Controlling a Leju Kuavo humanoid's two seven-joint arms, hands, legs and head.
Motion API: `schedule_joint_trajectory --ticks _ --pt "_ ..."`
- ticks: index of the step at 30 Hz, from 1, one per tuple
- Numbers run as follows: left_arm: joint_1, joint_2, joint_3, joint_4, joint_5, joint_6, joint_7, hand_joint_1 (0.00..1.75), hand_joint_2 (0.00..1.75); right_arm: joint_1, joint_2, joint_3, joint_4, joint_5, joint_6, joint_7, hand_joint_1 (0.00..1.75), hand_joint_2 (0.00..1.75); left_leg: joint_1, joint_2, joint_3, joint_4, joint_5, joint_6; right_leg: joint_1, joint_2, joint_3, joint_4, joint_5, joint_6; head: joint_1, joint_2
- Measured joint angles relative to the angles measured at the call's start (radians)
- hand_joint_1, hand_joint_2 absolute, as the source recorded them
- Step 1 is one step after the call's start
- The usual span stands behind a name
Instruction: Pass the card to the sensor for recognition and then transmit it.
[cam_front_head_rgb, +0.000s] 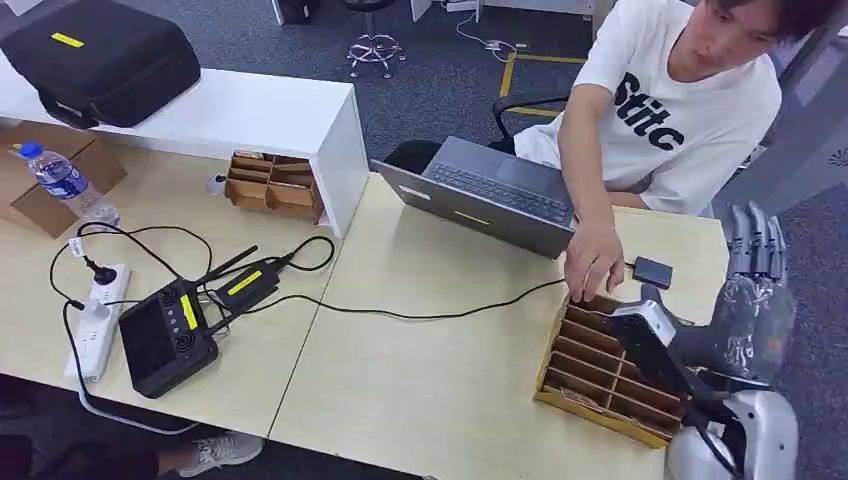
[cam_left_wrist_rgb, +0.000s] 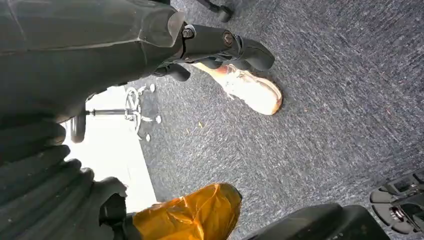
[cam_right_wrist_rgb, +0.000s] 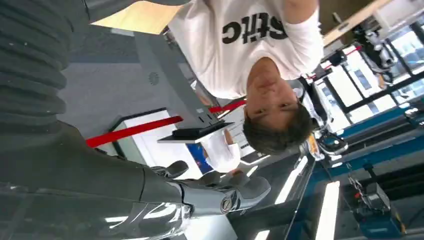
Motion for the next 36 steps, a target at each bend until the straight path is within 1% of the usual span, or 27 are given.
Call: schedule_joint_trajectory --ticks 4,7,11,15,23,36 --pt "0.000 -0.002 0.000 0.000 0.000 0.005 0.000 0.00 1.75 0.040 0.001 0.000 -0.044 -0.004 0.033 -0.029 0.00 1.75 0.000 0.000 0.000 0.000 0.000 0.000 0.000 0.000 0.000 0.000 0.000 0.000 0.000 0.000" --pt "0.000 -0.002 0.001 0.000 0.000 0.007 0.000 0.00 1.75 0.075 0.002 0.007 -0.046 0.004 0.029 -0.047 0.00 1.75 0.000 0.000 0.000 0.000 0.000 0.000 0.000 0.000 0.000 0.000 0.000 0.000 0.000 0.000" --pt "0.000 -0.002 0.001 0.000 0.000 0.008 0.000 0.00 1.75 0.094 0.002 0.017 -0.040 0.004 0.036 -0.049 0.00 1.75 0.000 0.000 0.000 0.000 0.000 0.000 0.000 0.000 0.000 0.000 0.000 0.000 0.000 0.000" --pt "0.000 -0.002 0.001 0.000 0.000 0.008 -0.002 0.00 1.75 0.099 0.002 0.040 -0.001 0.020 0.050 -0.049 0.00 1.75 0.000 0.000 0.000 0.000 0.000 0.000 0.000 0.000 0.000 0.000 0.000 0.000 0.000 0.000" --pt "0.000 -0.002 0.001 0.000 0.000 0.006 -0.007 0.00 1.75 0.097 0.002 0.093 0.112 0.065 0.047 -0.027 0.00 1.75 0.000 0.000 0.000 0.000 0.000 0.000 0.000 0.000 0.000 0.000 0.000 0.000 0.000 0.000" --pt "0.000 -0.001 0.001 0.000 0.000 0.006 -0.008 0.00 1.75 0.087 0.001 0.135 0.174 0.081 0.047 -0.015 0.00 1.75 0.000 0.000 0.000 0.000 0.000 0.000 0.000 0.000 0.000 0.000 0.000 0.000 0.000 0.000"
